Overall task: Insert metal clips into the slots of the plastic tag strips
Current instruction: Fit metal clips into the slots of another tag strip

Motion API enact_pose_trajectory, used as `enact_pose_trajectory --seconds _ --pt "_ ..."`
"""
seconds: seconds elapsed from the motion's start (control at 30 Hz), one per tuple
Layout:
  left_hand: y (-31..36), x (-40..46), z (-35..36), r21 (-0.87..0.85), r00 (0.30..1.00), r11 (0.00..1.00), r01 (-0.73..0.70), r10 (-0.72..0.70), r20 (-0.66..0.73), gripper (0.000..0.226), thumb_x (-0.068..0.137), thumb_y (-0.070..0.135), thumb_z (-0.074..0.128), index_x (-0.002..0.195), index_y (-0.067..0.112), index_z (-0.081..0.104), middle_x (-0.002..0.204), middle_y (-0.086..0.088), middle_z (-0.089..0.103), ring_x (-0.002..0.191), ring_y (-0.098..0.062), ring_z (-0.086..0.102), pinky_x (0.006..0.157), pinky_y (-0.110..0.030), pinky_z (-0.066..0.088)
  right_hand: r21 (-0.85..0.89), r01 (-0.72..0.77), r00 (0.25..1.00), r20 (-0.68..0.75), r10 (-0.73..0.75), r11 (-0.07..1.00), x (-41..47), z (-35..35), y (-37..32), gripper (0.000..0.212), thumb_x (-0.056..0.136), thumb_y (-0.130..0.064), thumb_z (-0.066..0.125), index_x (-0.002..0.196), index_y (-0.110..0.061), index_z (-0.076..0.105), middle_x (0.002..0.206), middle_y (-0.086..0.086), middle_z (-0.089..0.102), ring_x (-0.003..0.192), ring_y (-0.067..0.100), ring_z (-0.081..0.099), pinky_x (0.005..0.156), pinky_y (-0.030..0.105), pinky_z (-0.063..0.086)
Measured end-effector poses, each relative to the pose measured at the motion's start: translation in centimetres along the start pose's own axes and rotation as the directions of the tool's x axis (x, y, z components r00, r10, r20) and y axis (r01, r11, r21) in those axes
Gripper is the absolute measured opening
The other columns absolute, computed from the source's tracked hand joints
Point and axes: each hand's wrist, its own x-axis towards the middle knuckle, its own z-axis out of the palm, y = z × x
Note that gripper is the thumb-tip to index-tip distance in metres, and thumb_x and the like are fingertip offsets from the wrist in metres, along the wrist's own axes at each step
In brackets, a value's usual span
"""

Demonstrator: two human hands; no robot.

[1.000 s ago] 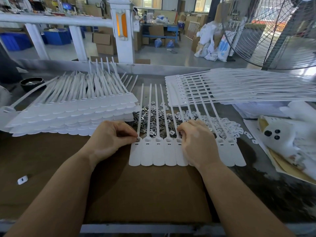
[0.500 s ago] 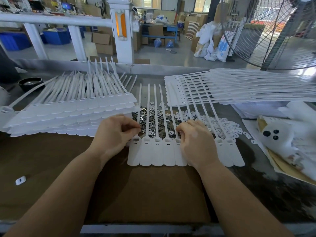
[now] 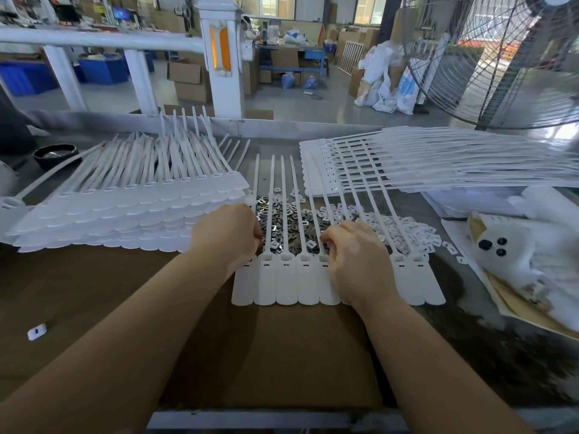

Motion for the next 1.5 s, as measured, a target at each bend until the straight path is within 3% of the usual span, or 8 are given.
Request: enact_pose_trajectory --seconds 0.2,0.4,0.53,0.6,0.73,0.97,1.33,1.5 --pt "-0.5 0.3 0.5 -0.054 0.996 0.997 -0.053 0.049 -0.071 0.016 0.093 0.023 0.056 0.096 0.022 0.072 0.090 0.003 0.064 0.076 -0.015 0.057 0.069 -0.030 0.047 0.007 0.001 1.000 -0.002 -0.001 1.000 0.0 -0.1 0.0 0.018 0.088 -0.001 0.049 0.088 -0.008 0.065 0.087 0.003 0.061 0.089 0.020 0.049 0.076 0.029 0.040" --pt "-0.9 -0.1 0.7 -0.453 0.995 0.887 -0.085 0.049 -0.091 0.014 0.090 0.022 0.061 0.076 0.027 0.060 0.070 0.012 0.061 0.055 0.000 0.054 0.047 -0.008 0.036 0.008 0.005 1.000 -0.010 -0.005 1.000 0.0 0.0 0.1 0.018 0.089 -0.002 0.048 0.089 -0.009 0.065 0.087 0.002 0.061 0.090 0.019 0.050 0.077 0.028 0.041" --pt "-0.3 -0.5 0.5 -0.660 0.997 0.750 -0.037 0.069 0.021 0.013 0.089 0.014 0.062 0.077 0.018 0.063 0.062 0.000 0.060 0.055 -0.014 0.053 0.054 -0.028 0.045 0.009 0.010 1.000 -0.016 -0.010 1.000 -0.1 0.0 0.2 0.018 0.089 -0.003 0.048 0.090 -0.009 0.065 0.088 0.002 0.061 0.090 0.019 0.049 0.078 0.028 0.041" --pt "-0.1 -0.7 0.3 -0.715 0.996 0.699 -0.021 0.077 0.046 0.010 0.089 0.011 0.062 0.080 0.012 0.065 0.063 -0.002 0.061 0.054 -0.013 0.051 0.052 -0.027 0.044 0.005 0.018 1.000 -0.017 -0.018 1.000 -0.1 0.1 0.3 0.019 0.089 -0.003 0.047 0.090 -0.009 0.065 0.088 0.002 0.061 0.090 0.019 0.048 0.078 0.028 0.041" --pt "0.5 -0.9 0.3 -0.767 0.993 0.641 -0.020 0.103 0.060 0.011 0.089 0.007 0.061 0.080 0.011 0.065 0.067 -0.001 0.065 0.048 -0.002 0.053 0.047 -0.015 0.045 0.047 0.044 0.998 -0.048 -0.042 0.998 -0.1 -0.1 0.1 0.017 0.088 -0.003 0.051 0.091 -0.007 0.067 0.089 0.004 0.064 0.090 0.022 0.052 0.078 0.030 0.042" --pt "2.7 -1.0 1.5 -0.807 0.979 0.589 -0.028 0.181 0.098 0.008 0.089 0.007 0.061 0.083 0.008 0.066 0.068 -0.005 0.065 0.055 -0.005 0.057 0.051 -0.014 0.047 0.304 0.226 0.969 -0.167 -0.182 0.925 -0.3 -0.9 -0.4 0.018 0.089 -0.006 0.058 0.102 -0.005 0.070 0.095 0.006 0.071 0.091 0.022 0.063 0.082 0.034 0.051" --pt "4.1 -1.5 2.3 -0.842 0.981 0.539 -0.035 0.181 0.075 0.016 0.079 -0.004 0.068 0.084 0.011 0.063 0.084 -0.013 0.072 0.077 -0.025 0.067 0.075 -0.034 0.057 0.580 0.055 0.994 -0.106 0.008 0.813 -0.1 -0.8 0.4 0.015 0.086 -0.005 0.063 0.097 -0.010 0.072 0.087 0.001 0.071 0.083 0.013 0.066 0.077 0.031 0.055" --pt "4.3 -1.5 2.7 -0.860 0.992 0.507 -0.057 0.130 0.010 0.011 0.082 0.000 0.068 0.081 0.011 0.065 0.074 -0.009 0.068 0.063 -0.012 0.064 0.062 -0.023 0.056 0.603 0.031 0.994 -0.099 0.036 0.797 0.1 -0.9 0.6 0.012 0.087 -0.007 0.061 0.092 -0.009 0.072 0.081 -0.001 0.069 0.076 0.011 0.064 0.072 0.030 0.053"
